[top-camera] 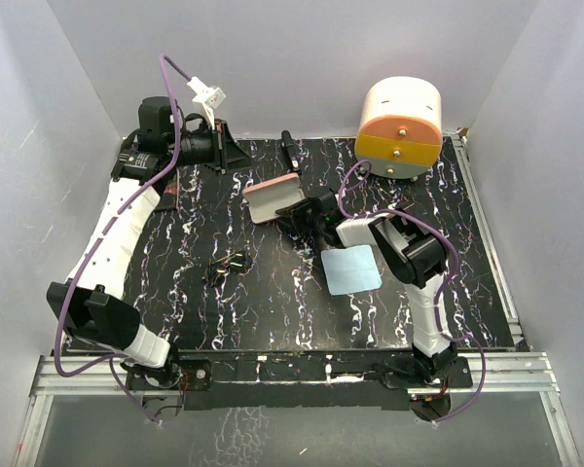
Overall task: Organize the sunglasses
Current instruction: Place the sunglasses case at the center of the board.
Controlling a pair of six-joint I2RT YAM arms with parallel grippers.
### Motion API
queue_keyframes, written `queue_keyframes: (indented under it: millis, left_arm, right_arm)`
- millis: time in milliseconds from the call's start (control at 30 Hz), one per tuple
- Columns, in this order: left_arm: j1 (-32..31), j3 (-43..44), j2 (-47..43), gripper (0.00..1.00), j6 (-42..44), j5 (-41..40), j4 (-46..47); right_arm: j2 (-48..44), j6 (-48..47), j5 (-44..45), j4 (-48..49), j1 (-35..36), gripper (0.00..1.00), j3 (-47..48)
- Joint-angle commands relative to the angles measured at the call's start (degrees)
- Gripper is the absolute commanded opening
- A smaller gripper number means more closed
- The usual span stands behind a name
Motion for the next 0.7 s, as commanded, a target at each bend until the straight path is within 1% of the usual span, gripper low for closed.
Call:
queue_keyframes:
  millis: [0, 100, 433, 467, 500, 567, 600, 667]
  left_arm:
    - [0.0, 1.7, -3.2, 0.00, -0.3, 0.0, -0.3]
    - [0.0, 1.7, -3.5, 0.00, -0.4, -0.2, -0.4]
    - [0.0, 1.8, -4.0, 0.00, 0.1, -0.2, -0.8]
    - [0.0, 1.8, -4.0, 0.00, 0.2, -0.2, -0.9]
    - [0.0, 1.9, -4.0, 0.00, 0.3, -0.3, -1.1]
    - [0.0, 2.1, -4.1, 0.00, 0.7, -0.4, -1.4]
    - [0.0, 2.3, -4.1, 0.00, 0.8, -0.5, -1.6]
    - [-0.1, 2.8, -4.2, 0.00, 1.4, -0.8, -2.1]
  right_arm:
    - [-3.6, -2.0, 1.2, 2.0, 0.0, 0.39, 0.8]
    - [-3.7, -2.1, 1.3, 2.0, 0.0, 0.42, 0.9]
    - [-4.3, -2.3, 1.3, 0.1, 0.0, 0.42, 0.5]
    - [-4.4, -2.4, 1.1, 0.8, 0.0, 0.40, 0.1]
    - [-4.6, -2.6, 0.6, 2.1, 0.0, 0.36, -0.4]
    - [-5.7, -3.7, -0.4, 3.7, 0.0, 0.17, -0.9]
    - [-6.6, -4.7, -1.0, 3.8, -0.1, 0.09, -0.9]
    - [-9.3, -7.6, -1.8, 2.8, 0.0, 0.08, -0.5]
